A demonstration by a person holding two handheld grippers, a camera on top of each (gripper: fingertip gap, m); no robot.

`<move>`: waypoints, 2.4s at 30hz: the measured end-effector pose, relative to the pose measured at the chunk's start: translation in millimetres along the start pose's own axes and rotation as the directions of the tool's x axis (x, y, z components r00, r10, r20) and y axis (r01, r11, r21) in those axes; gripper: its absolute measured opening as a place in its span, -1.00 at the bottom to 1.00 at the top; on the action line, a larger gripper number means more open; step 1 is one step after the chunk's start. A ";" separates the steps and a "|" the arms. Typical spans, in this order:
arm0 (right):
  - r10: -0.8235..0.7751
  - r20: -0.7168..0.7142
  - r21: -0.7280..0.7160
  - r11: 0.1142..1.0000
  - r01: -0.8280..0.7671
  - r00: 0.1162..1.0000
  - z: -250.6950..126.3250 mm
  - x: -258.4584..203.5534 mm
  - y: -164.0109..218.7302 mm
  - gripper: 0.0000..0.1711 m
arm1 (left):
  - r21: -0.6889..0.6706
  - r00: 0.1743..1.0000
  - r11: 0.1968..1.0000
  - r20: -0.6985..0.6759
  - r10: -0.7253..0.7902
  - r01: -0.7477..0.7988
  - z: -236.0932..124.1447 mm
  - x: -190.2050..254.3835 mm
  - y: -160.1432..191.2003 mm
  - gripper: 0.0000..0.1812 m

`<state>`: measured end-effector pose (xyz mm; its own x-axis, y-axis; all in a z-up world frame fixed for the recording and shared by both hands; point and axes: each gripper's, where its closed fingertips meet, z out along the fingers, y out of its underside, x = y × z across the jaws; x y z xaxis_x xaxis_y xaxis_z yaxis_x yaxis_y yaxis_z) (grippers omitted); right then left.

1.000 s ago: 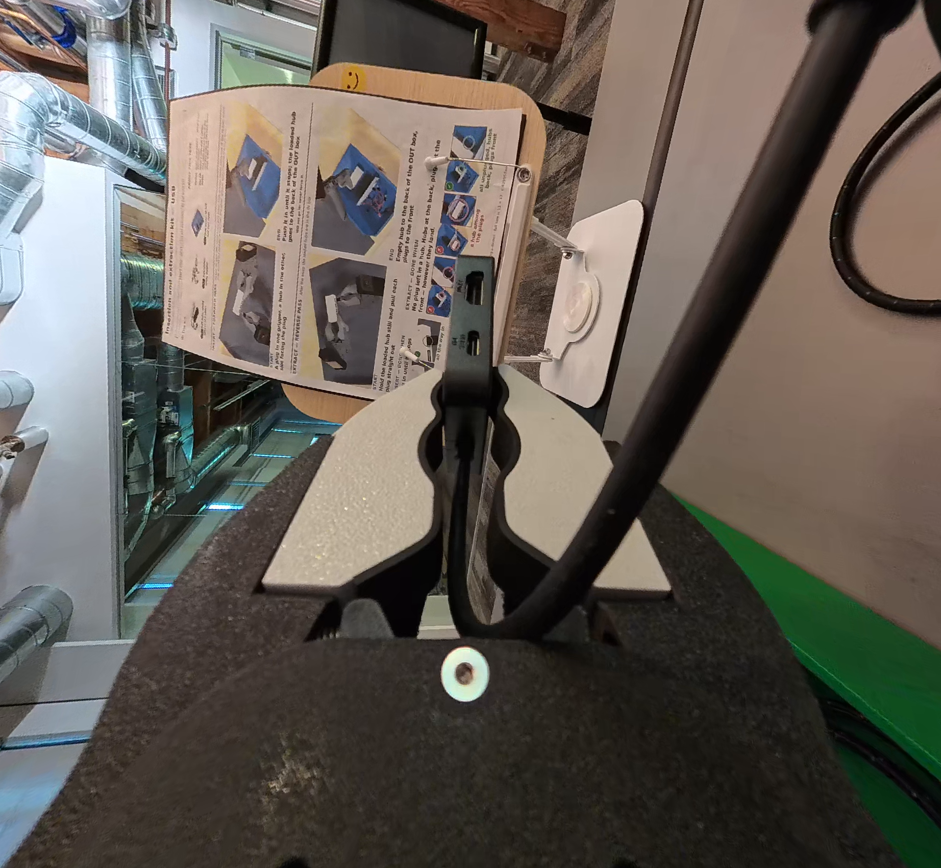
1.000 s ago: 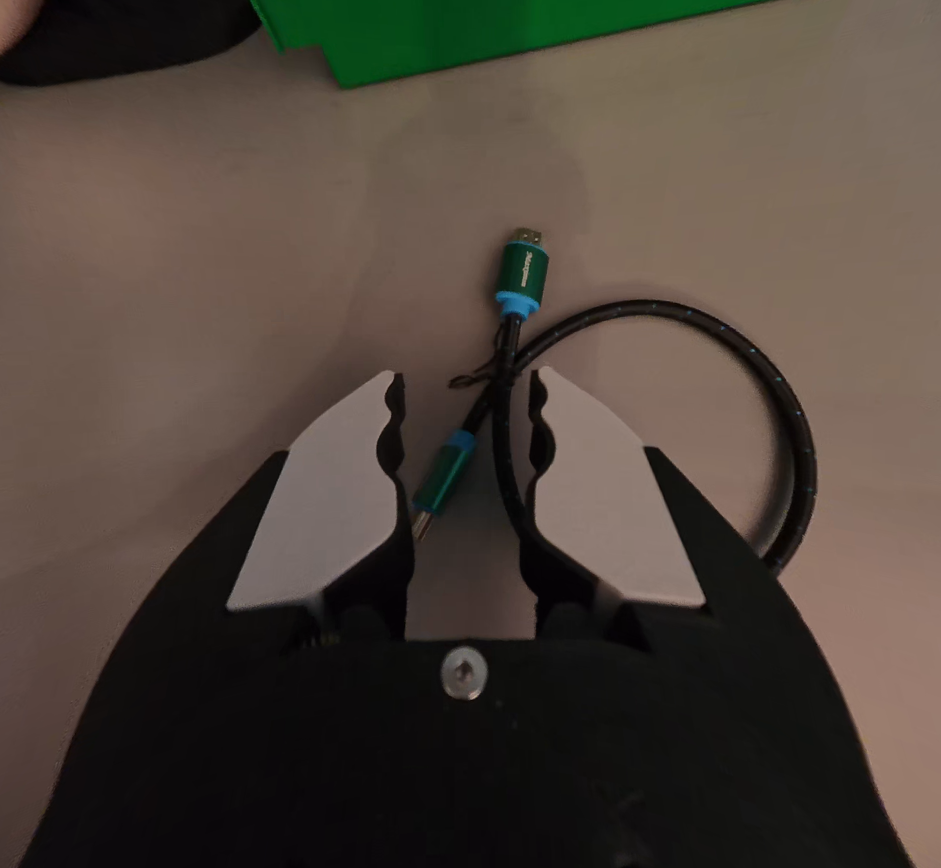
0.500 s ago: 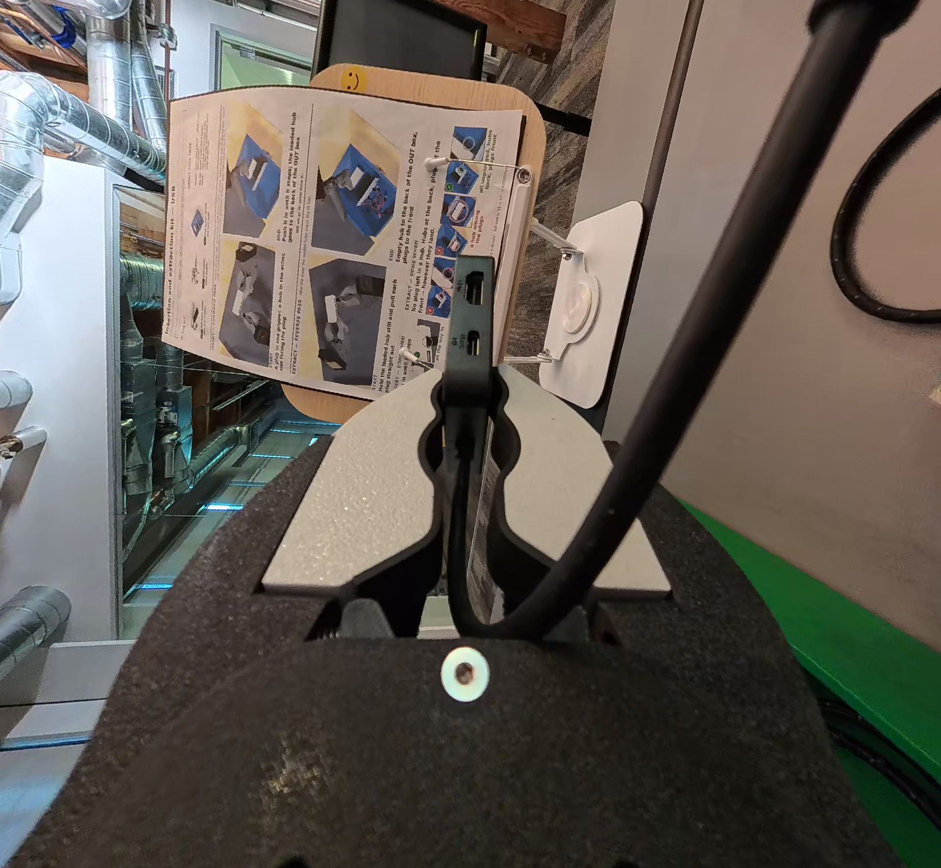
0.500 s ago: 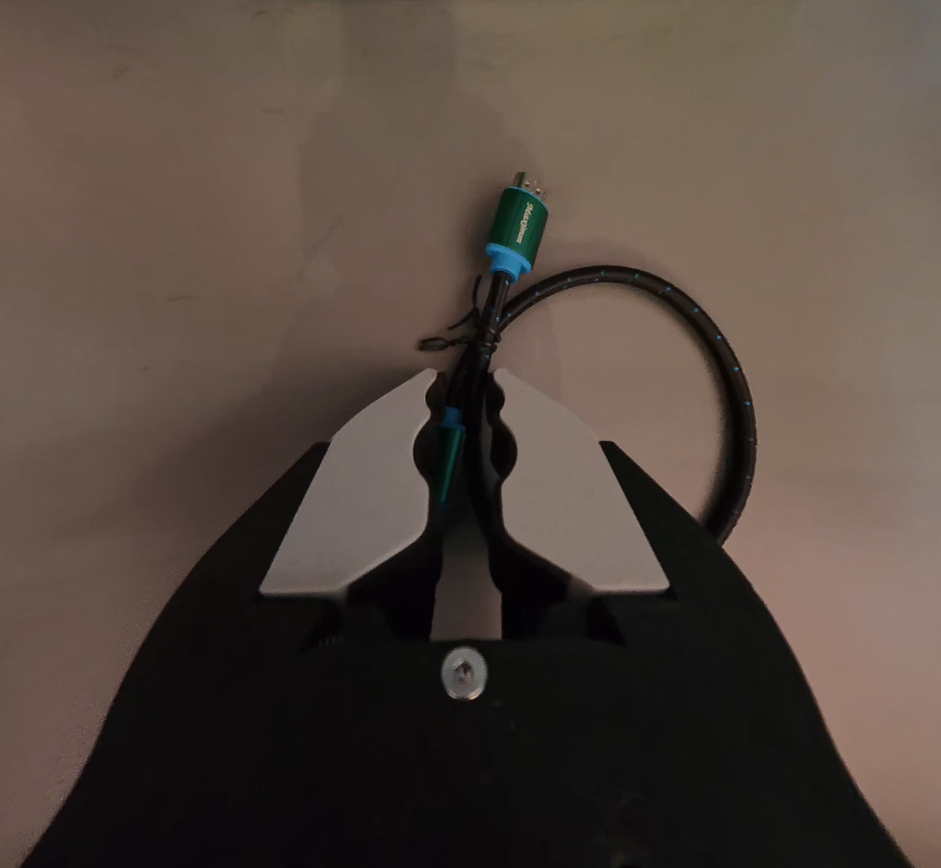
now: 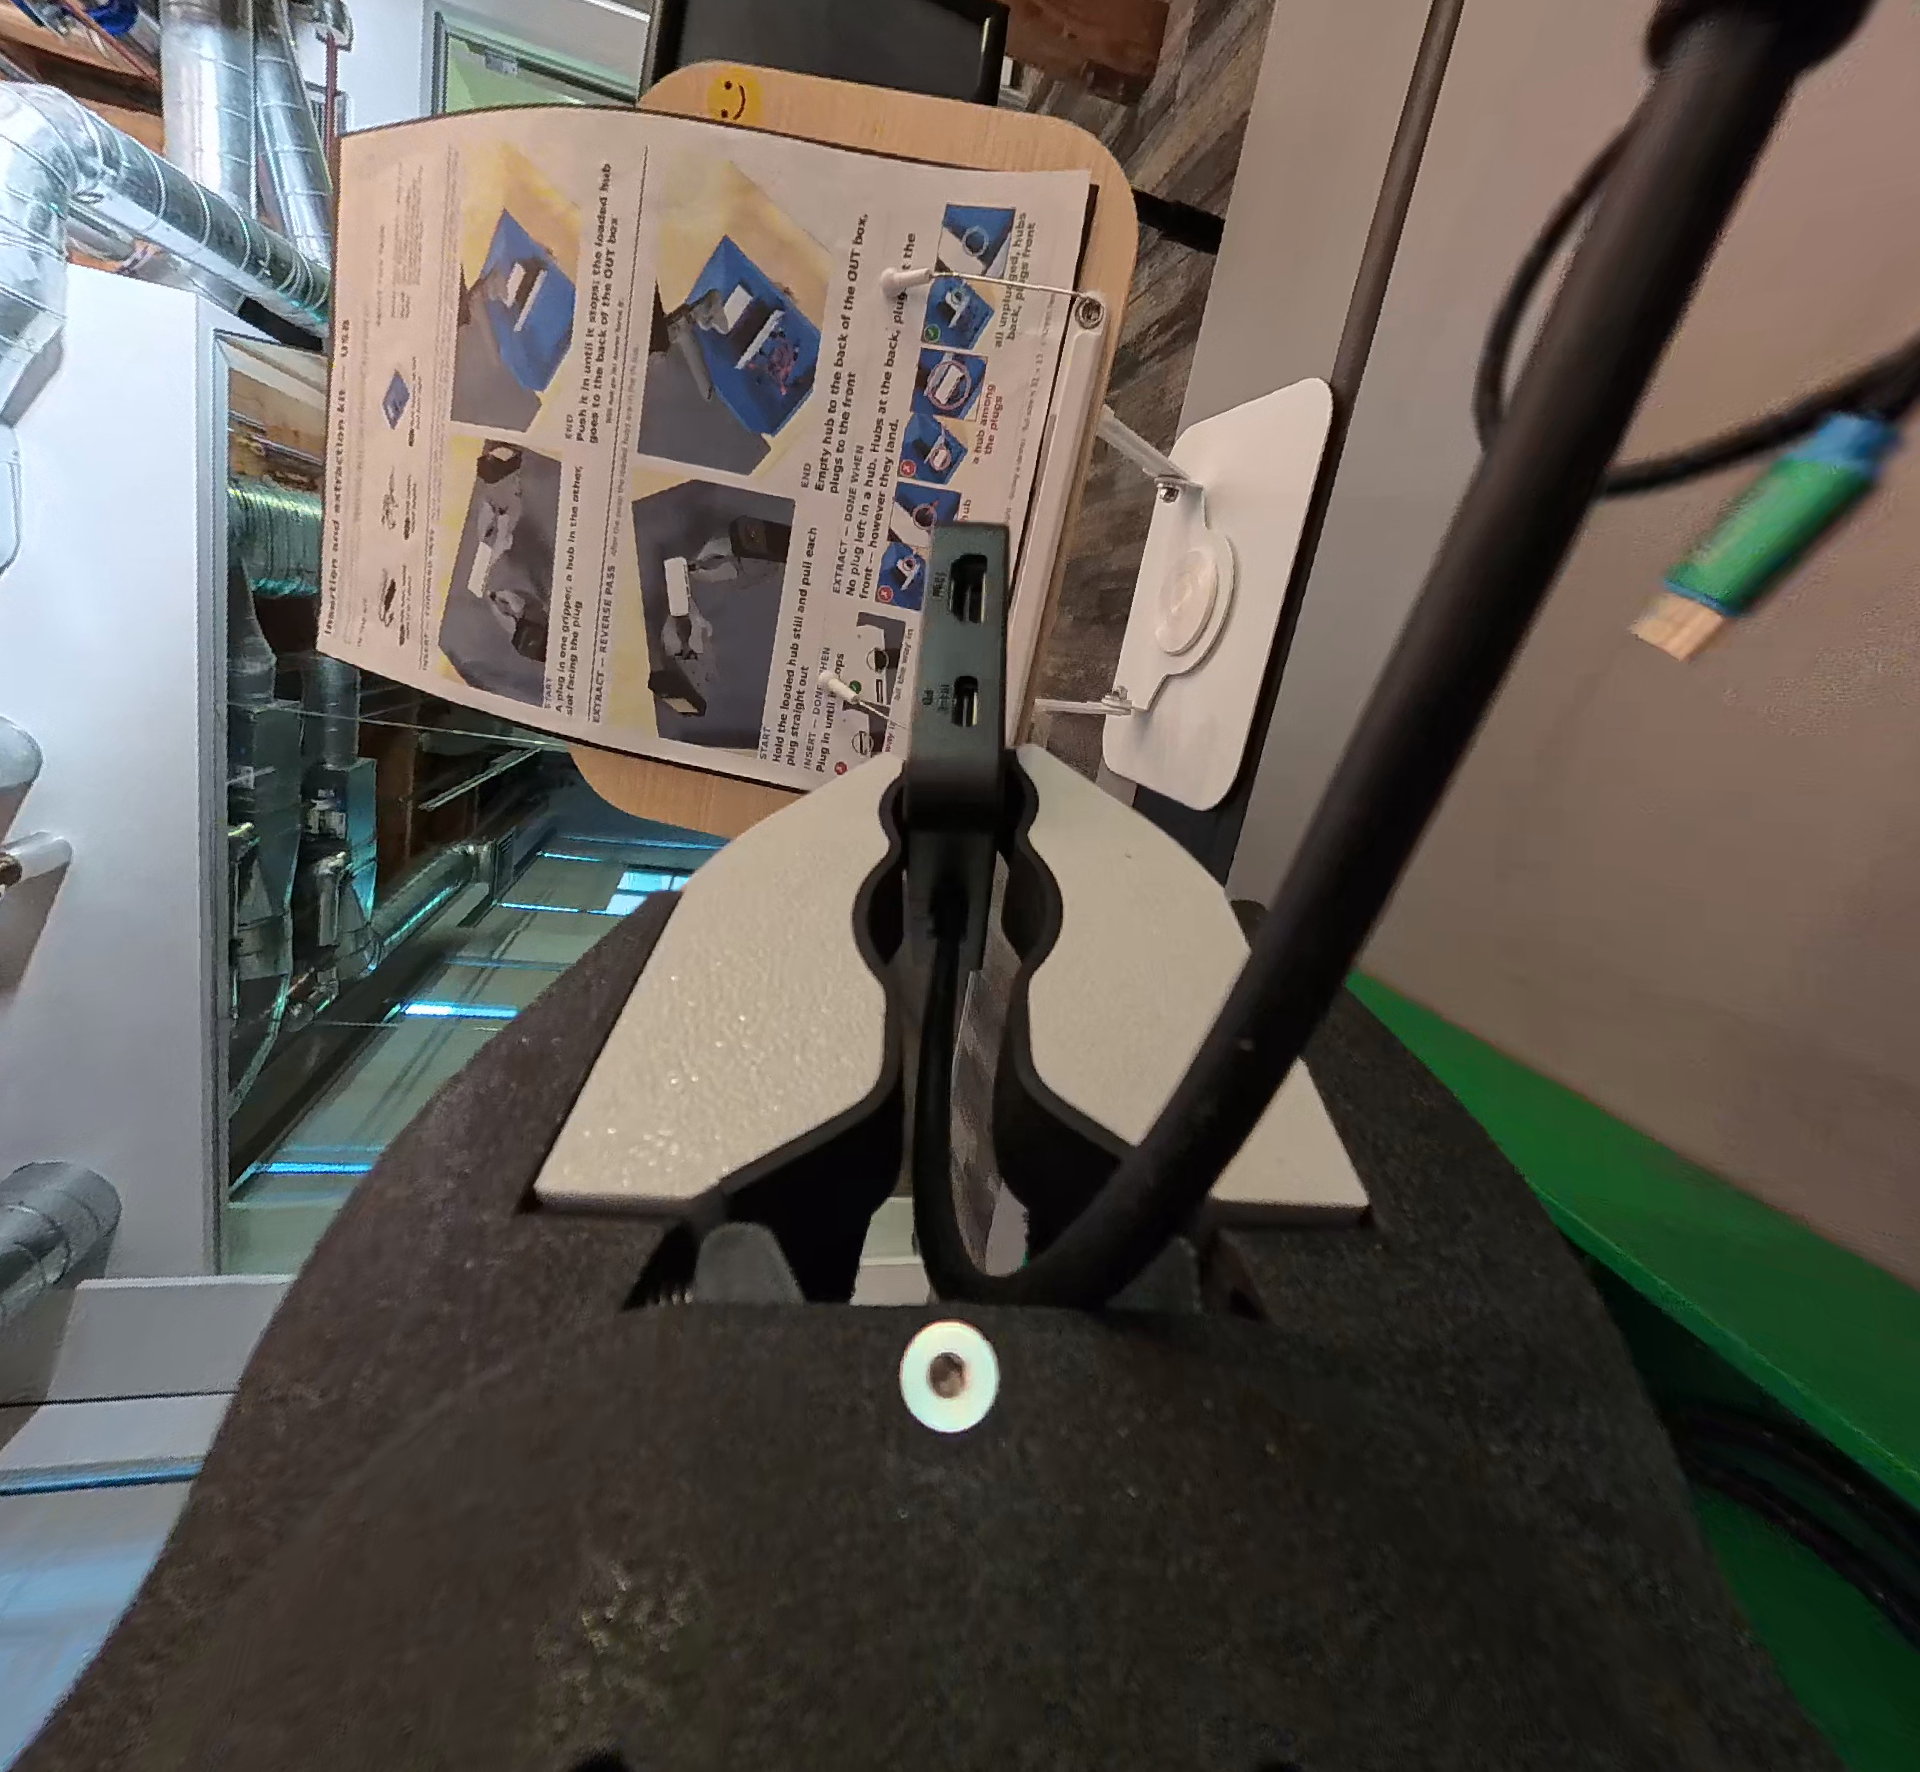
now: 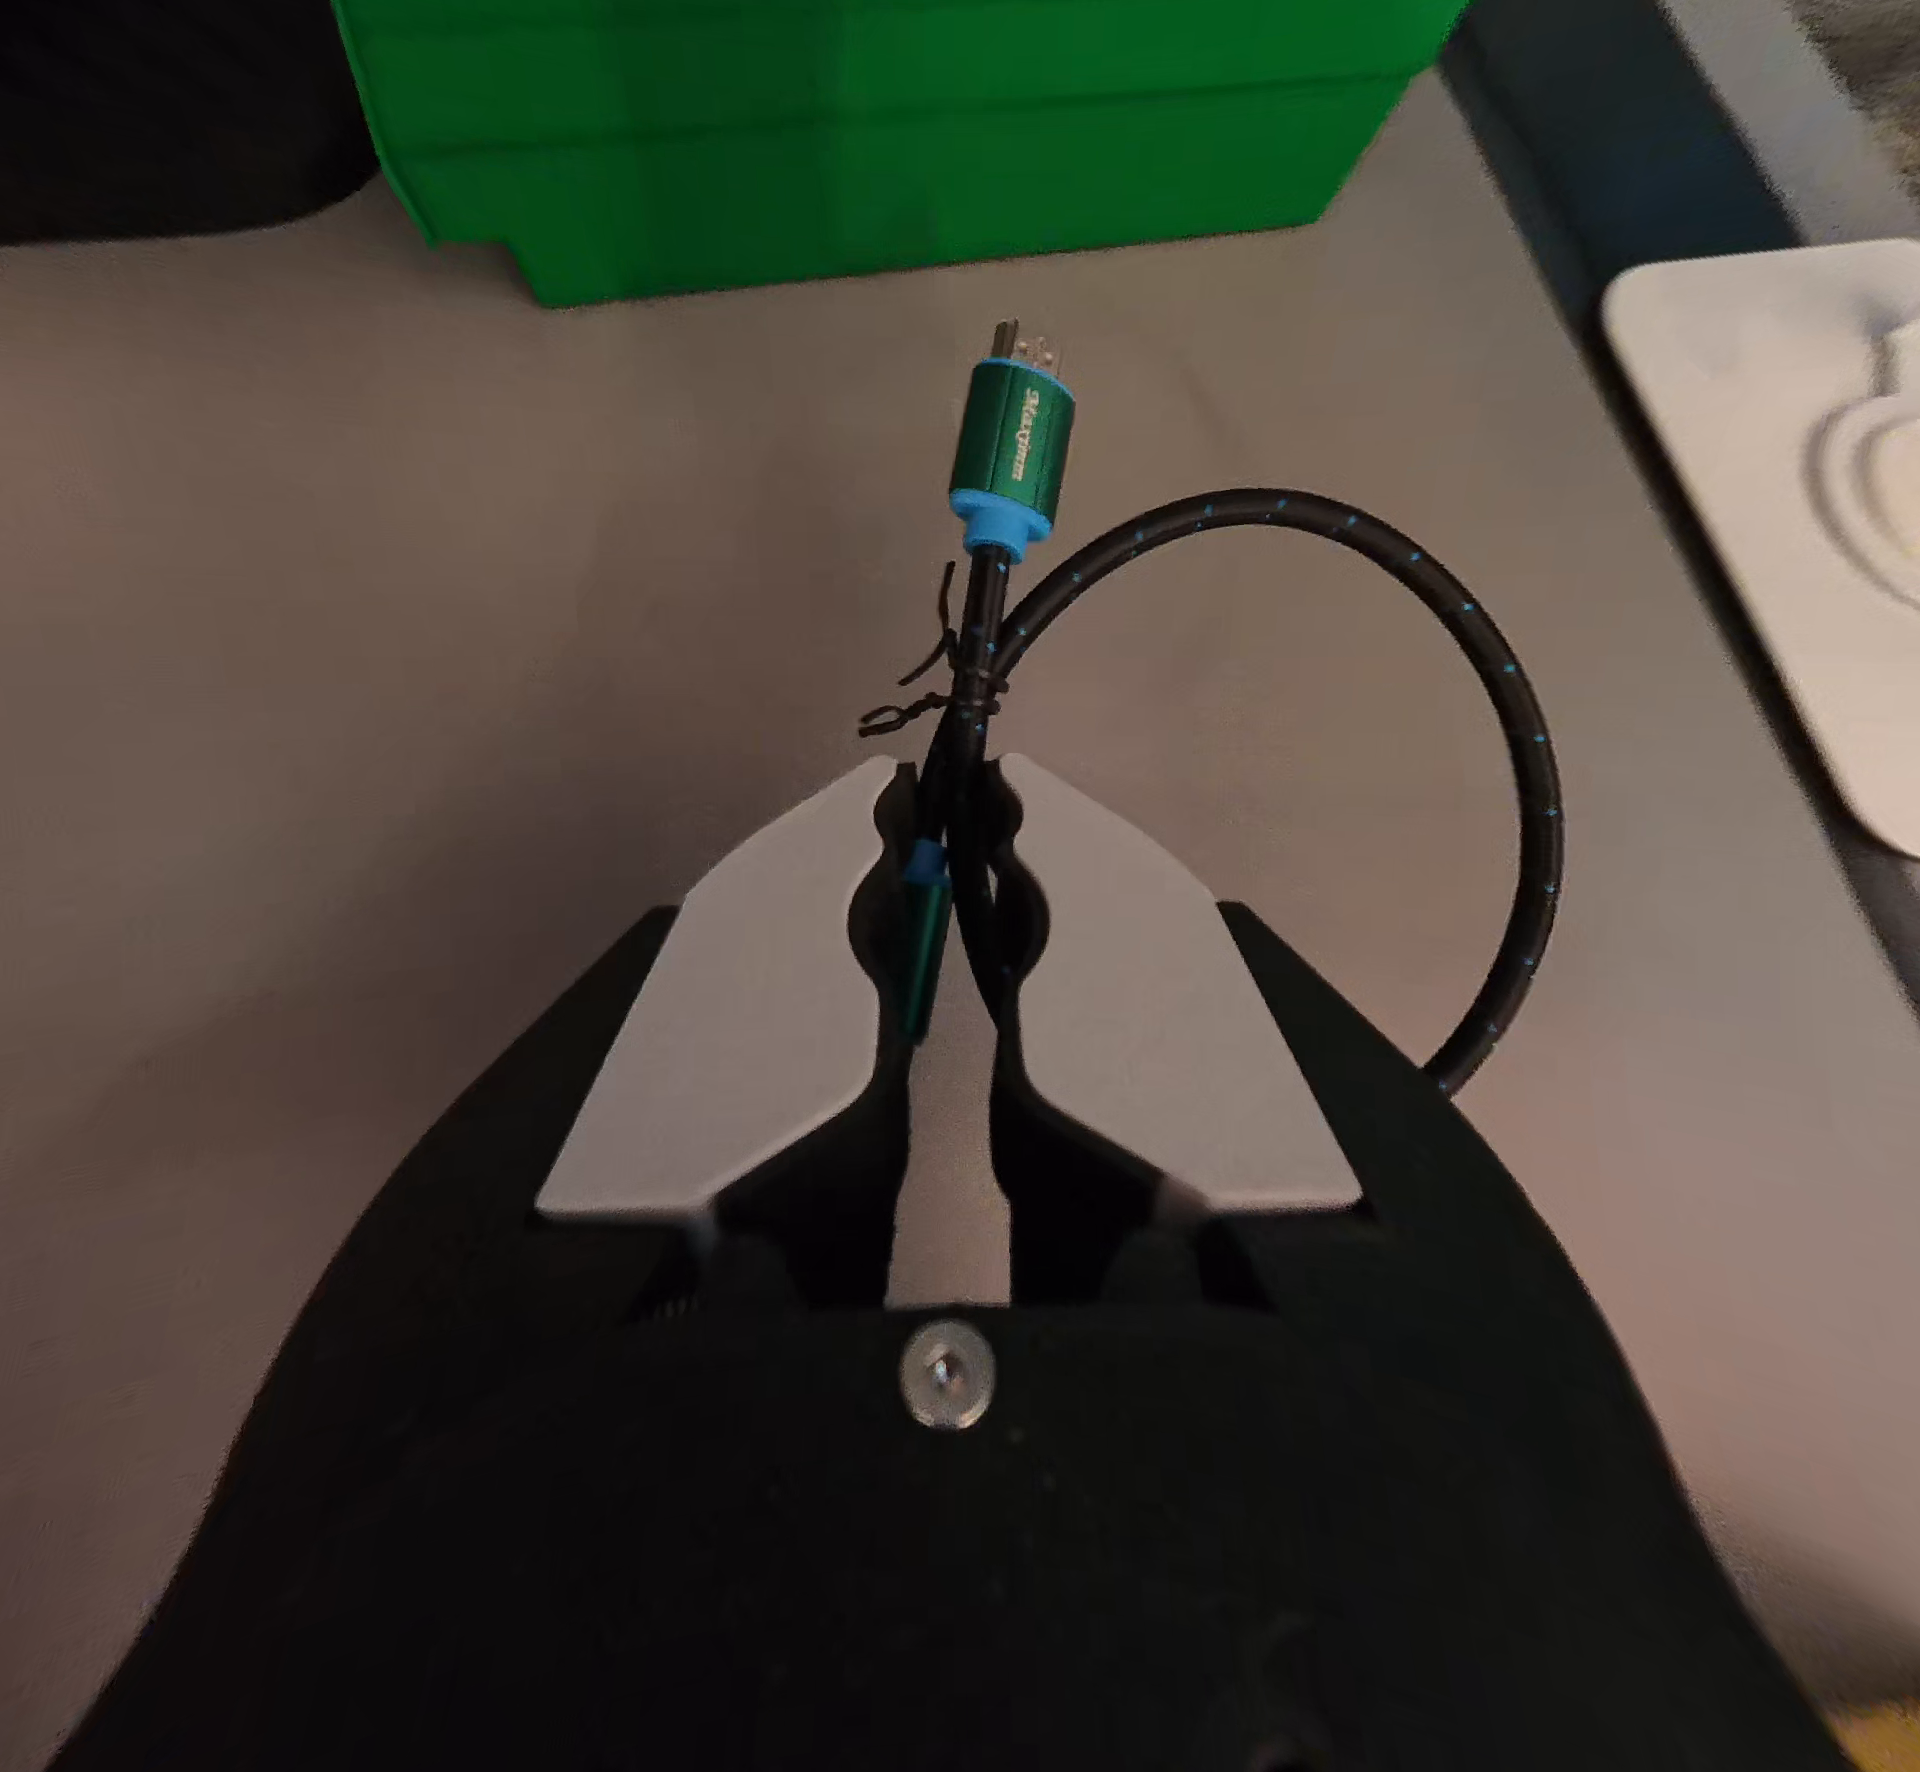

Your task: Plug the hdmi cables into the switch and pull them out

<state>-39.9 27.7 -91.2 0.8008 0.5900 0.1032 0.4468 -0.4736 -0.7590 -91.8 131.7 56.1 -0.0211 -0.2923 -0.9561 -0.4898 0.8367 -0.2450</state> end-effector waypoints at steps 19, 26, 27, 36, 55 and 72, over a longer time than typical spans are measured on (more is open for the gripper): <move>0.106 -0.195 -0.126 0.983 -0.132 0.975 -103.1 -7.1 -34.6 -0.86 | 0.011 0.994 0.994 -0.011 0.107 -0.107 30.1 50.4 -45.8 -0.85; 0.162 -0.198 -0.132 0.973 -0.190 0.967 -102.6 -4.3 -29.7 -0.86 | 0.029 0.990 0.990 -0.025 0.138 -0.137 30.1 61.6 -58.8 -0.85; 0.159 -0.197 -0.137 0.973 -0.187 0.967 -101.8 -4.0 -28.5 -0.86 | 0.024 0.989 0.990 -0.024 0.143 -0.142 30.3 62.4 -58.9 -0.85; 0.207 -0.180 -0.181 0.954 -0.239 0.962 -95.1 -4.7 -17.6 -0.86 | -0.008 0.973 0.974 -0.030 0.227 -0.227 35.0 75.8 -59.5 -0.85; 0.179 -0.162 -0.281 0.934 -0.219 0.971 -93.1 -6.7 1.6 -0.87 | 0.095 0.974 0.977 -0.108 0.199 -0.189 29.4 94.3 -76.5 -0.84; -0.017 -0.055 -0.250 0.968 0.003 0.998 -145.5 -24.1 1.8 -0.87 | 0.401 0.993 0.912 -0.039 0.114 -0.089 -4.0 84.0 -124.4 -0.85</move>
<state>-0.3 -82.5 -1.6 0.8137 0.5613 0.1511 0.5346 -0.6205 -0.5737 -36.1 1.2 6.9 -0.1111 -0.2131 -0.9707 -0.0956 0.9745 -0.2030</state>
